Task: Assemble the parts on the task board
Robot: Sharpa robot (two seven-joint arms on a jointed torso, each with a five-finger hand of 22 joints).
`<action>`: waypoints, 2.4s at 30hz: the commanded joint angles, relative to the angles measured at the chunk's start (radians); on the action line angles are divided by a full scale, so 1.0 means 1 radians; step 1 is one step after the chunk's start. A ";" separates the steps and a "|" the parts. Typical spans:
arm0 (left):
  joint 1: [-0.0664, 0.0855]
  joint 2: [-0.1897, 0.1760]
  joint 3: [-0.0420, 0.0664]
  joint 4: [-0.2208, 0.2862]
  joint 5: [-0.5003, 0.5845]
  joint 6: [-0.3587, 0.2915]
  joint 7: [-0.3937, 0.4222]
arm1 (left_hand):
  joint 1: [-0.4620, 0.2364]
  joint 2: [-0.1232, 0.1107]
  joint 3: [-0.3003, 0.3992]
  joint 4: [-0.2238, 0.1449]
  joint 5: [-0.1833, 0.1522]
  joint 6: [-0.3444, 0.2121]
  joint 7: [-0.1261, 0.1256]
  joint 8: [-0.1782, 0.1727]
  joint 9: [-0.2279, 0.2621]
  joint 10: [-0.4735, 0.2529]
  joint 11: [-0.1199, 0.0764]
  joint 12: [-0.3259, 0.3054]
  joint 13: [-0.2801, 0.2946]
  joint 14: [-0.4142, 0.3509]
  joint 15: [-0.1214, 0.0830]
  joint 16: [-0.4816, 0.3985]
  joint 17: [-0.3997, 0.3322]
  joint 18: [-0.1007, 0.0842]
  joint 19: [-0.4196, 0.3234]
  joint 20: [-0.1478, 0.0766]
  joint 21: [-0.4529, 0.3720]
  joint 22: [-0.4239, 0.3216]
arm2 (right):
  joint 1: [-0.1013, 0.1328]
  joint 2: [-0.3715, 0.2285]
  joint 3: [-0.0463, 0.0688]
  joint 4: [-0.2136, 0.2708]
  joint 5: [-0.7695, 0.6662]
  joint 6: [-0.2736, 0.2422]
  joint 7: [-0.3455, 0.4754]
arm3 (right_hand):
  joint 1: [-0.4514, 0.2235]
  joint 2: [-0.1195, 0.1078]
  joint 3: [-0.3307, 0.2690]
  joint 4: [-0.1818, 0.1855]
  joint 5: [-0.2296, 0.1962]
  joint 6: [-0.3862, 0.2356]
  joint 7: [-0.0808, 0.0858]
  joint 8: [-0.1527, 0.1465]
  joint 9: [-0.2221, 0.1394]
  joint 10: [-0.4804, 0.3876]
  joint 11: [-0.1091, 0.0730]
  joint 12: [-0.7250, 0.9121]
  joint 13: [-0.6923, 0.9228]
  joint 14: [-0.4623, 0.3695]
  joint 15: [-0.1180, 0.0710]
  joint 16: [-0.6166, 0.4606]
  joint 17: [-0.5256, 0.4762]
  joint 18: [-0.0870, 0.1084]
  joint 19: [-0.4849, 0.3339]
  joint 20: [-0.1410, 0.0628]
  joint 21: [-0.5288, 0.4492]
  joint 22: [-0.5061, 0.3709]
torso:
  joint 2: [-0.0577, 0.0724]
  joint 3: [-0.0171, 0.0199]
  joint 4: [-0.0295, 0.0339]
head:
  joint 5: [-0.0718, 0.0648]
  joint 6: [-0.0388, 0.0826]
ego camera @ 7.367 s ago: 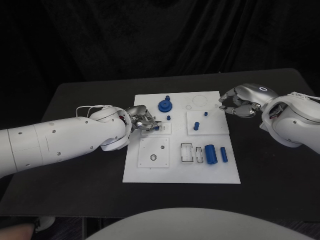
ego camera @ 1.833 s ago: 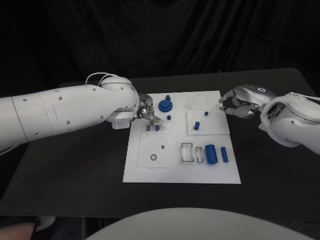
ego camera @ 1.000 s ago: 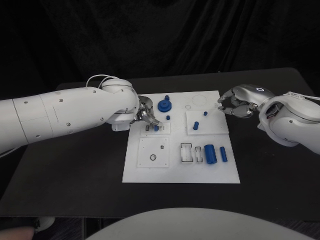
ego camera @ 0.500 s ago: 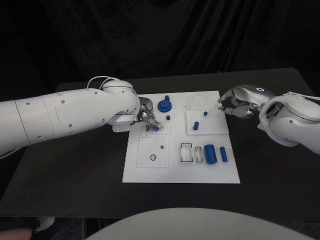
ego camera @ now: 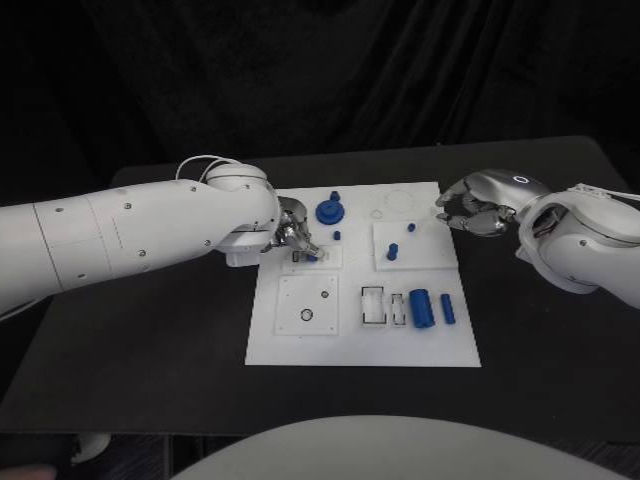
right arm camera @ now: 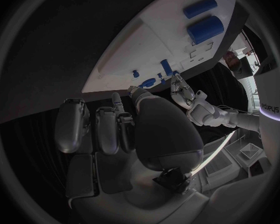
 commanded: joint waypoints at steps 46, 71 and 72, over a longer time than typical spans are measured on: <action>-0.010 -0.025 0.000 0.008 0.007 -0.111 0.135 | -0.037 -0.115 0.365 -0.135 0.189 0.029 -0.002 0.014 0.047 0.104 0.001 0.002 0.261 0.104 0.000 0.006 0.263 -0.006 -0.004 -0.005 -0.021 0.164 | -0.002 -0.002 0.001 0.001 0.005 0.022 -0.029 | 0.012 -0.005 0.021 -0.012 0.010 0.017 0.002 -0.006 -0.003 0.099 0.006 -0.002 0.259 0.072 0.007 -0.014 0.111 0.013 0.003 0.007 -0.022 0.172 | 0.000 -0.0004 0.0003 | 0.000 0.000; -0.006 -0.030 0.000 0.009 0.007 0.014 0.069 | -0.060 -0.144 0.412 -0.177 0.179 0.071 -0.017 0.037 0.063 0.104 -0.011 0.002 0.261 0.104 -0.009 0.006 0.263 -0.004 -0.009 -0.012 -0.032 0.166 | -0.002 -0.004 0.001 0.002 0.005 0.025 -0.038 | 0.014 -0.005 0.025 -0.015 0.011 0.015 0.002 -0.008 -0.005 0.098 0.006 -0.003 0.258 0.071 0.008 -0.015 0.110 0.013 0.002 0.007 -0.023 0.172 | 0.001 -0.0006 0.0005 | -0.005 0.000; -0.006 -0.028 0.000 0.007 0.007 0.022 0.067 | -0.059 -0.147 0.417 -0.184 0.175 0.071 -0.017 0.037 0.064 0.104 -0.011 0.002 0.261 0.104 -0.009 0.006 0.263 -0.004 -0.009 -0.013 -0.033 0.166 | -0.002 -0.004 0.001 0.002 0.005 0.025 -0.038 | 0.014 -0.005 0.025 -0.015 0.011 0.015 0.002 -0.008 -0.005 0.098 0.006 -0.003 0.258 0.071 0.008 -0.015 0.110 0.013 0.002 0.007 -0.023 0.172 | 0.001 -0.0005 0.0003 | -0.005 0.000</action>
